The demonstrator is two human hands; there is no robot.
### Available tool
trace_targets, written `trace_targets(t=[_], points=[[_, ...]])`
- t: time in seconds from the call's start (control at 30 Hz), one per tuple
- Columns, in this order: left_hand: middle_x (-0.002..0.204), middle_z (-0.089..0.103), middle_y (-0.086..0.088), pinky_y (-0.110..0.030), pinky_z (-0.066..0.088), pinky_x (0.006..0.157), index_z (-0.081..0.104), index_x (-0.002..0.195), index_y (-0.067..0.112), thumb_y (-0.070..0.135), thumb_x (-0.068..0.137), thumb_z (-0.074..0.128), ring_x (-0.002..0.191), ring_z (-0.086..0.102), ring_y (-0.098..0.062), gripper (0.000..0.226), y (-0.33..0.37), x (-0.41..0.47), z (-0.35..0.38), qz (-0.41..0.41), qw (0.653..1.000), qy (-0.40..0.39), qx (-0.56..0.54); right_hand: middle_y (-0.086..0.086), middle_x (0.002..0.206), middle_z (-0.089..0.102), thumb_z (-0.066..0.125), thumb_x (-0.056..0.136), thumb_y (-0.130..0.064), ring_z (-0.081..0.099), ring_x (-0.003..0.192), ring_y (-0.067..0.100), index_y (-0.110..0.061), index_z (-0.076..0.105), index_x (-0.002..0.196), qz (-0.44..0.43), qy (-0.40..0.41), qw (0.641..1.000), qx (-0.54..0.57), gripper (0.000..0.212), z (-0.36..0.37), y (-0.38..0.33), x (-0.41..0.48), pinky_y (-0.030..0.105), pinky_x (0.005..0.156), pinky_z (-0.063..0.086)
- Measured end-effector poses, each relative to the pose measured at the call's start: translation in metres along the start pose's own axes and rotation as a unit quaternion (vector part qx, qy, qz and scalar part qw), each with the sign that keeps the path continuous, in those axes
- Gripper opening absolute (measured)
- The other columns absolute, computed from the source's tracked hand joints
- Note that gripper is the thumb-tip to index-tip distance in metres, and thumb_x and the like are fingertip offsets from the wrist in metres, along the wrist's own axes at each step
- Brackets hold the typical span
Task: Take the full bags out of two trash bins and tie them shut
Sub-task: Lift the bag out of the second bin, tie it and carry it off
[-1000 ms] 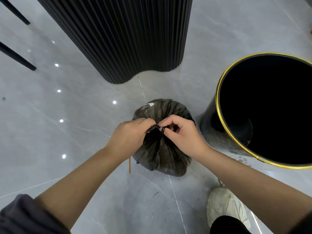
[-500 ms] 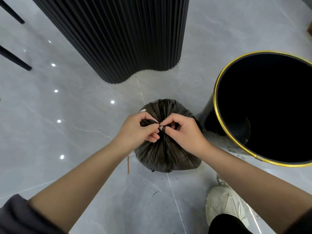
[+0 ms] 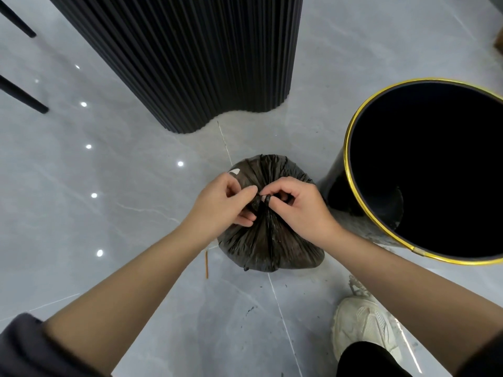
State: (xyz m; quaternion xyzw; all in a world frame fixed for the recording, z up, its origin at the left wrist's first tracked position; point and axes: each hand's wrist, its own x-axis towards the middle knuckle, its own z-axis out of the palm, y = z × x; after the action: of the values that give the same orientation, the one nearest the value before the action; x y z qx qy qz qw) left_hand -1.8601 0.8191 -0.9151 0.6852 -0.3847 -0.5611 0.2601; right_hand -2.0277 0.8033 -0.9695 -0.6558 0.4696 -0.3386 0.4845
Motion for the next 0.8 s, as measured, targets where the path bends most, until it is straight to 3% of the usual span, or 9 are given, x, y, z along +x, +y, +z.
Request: trace_targets(t=[0.07,0.17,0.3,0.37,0.43,0.5,0.6,0.7,0.8], points=[[0.08,0.063,-0.015,-0.028,0.058,0.054,0.052,0.095,0.007,0.024,0.089,0.063,0.055,0.066,-0.017,0.021,0.005,0.002,0.001,-0.116,0.989,-0.06,-0.07,-0.014,0.084,0.065,0.066,0.08,0.001,0.06,0.083,0.011,-0.019,0.072,0.092,-0.013,0.008,1.0,-0.012,0.024,0.0,0.0,0.0,0.022,0.077,0.048],[0.074,0.068,-0.013,-0.022,0.056,0.052,0.061,0.095,0.006,0.011,0.089,0.063,0.053,0.065,-0.012,0.009,0.003,0.003,0.004,-0.11,0.984,-0.044,-0.134,-0.012,0.085,0.066,0.067,0.079,0.002,0.06,0.083,0.012,-0.017,0.074,0.092,-0.009,0.008,1.0,-0.013,0.024,0.0,0.0,0.0,0.022,0.077,0.048],[0.074,0.066,-0.011,-0.022,0.056,0.06,0.066,0.086,0.003,-0.01,0.084,0.057,0.061,0.067,-0.012,0.015,-0.008,0.003,0.001,0.131,0.99,0.016,0.05,-0.003,0.089,0.07,0.067,0.083,0.0,0.061,0.08,0.011,-0.015,0.074,0.098,0.038,-0.035,0.998,0.026,0.023,-0.003,0.0,0.006,0.024,0.076,0.05],[0.079,0.065,-0.007,-0.024,0.054,0.066,0.069,0.082,0.003,-0.017,0.074,0.053,0.07,0.065,-0.013,0.026,-0.012,0.003,-0.006,0.288,0.943,-0.002,0.167,-0.002,0.09,0.07,0.067,0.083,0.0,0.064,0.084,0.013,-0.013,0.073,0.099,0.039,-0.053,0.997,0.044,0.021,-0.006,-0.001,0.009,0.025,0.078,0.051],[0.08,0.064,-0.003,-0.032,0.053,0.068,0.068,0.079,0.006,-0.011,0.067,0.05,0.075,0.062,-0.016,0.027,-0.016,0.003,-0.011,0.337,0.915,-0.005,0.222,-0.006,0.089,0.069,0.067,0.083,0.001,0.063,0.084,0.011,-0.012,0.073,0.097,0.04,-0.055,0.997,0.046,0.02,-0.005,-0.002,0.009,0.024,0.078,0.05],[0.078,0.064,-0.005,-0.037,0.053,0.066,0.064,0.079,0.01,-0.004,0.072,0.052,0.071,0.063,-0.021,0.019,-0.014,-0.001,-0.006,0.279,0.94,0.01,0.196,-0.006,0.087,0.067,0.066,0.083,0.001,0.06,0.08,0.006,-0.011,0.074,0.095,0.031,-0.046,0.998,0.029,0.018,-0.004,-0.002,0.008,0.021,0.076,0.049],[0.075,0.065,-0.015,-0.036,0.058,0.06,0.05,0.083,0.008,0.014,0.088,0.06,0.06,0.067,-0.024,0.013,-0.004,-0.004,0.008,0.065,0.997,0.004,0.035,-0.002,0.087,0.068,0.064,0.082,0.002,0.061,0.085,0.011,-0.011,0.074,0.093,-0.004,-0.033,0.999,-0.007,0.02,-0.002,-0.001,0.007,0.026,0.079,0.049],[0.076,0.065,-0.013,-0.03,0.057,0.054,0.049,0.091,0.007,0.016,0.09,0.061,0.053,0.064,-0.017,0.016,0.001,-0.001,0.009,-0.065,0.994,-0.026,-0.08,-0.005,0.085,0.067,0.063,0.08,-0.001,0.061,0.087,0.015,-0.015,0.074,0.092,-0.03,-0.013,0.999,-0.03,0.021,-0.001,0.001,0.006,0.031,0.079,0.049],[0.074,0.065,-0.012,-0.022,0.055,0.052,0.059,0.097,0.003,0.007,0.089,0.062,0.053,0.063,-0.011,0.01,0.0,0.001,0.008,-0.087,0.986,-0.026,-0.14,-0.011,0.086,0.066,0.065,0.08,-0.002,0.06,0.089,0.013,-0.017,0.074,0.092,-0.038,-0.005,0.998,-0.044,0.021,0.0,0.002,0.004,0.03,0.081,0.049]])
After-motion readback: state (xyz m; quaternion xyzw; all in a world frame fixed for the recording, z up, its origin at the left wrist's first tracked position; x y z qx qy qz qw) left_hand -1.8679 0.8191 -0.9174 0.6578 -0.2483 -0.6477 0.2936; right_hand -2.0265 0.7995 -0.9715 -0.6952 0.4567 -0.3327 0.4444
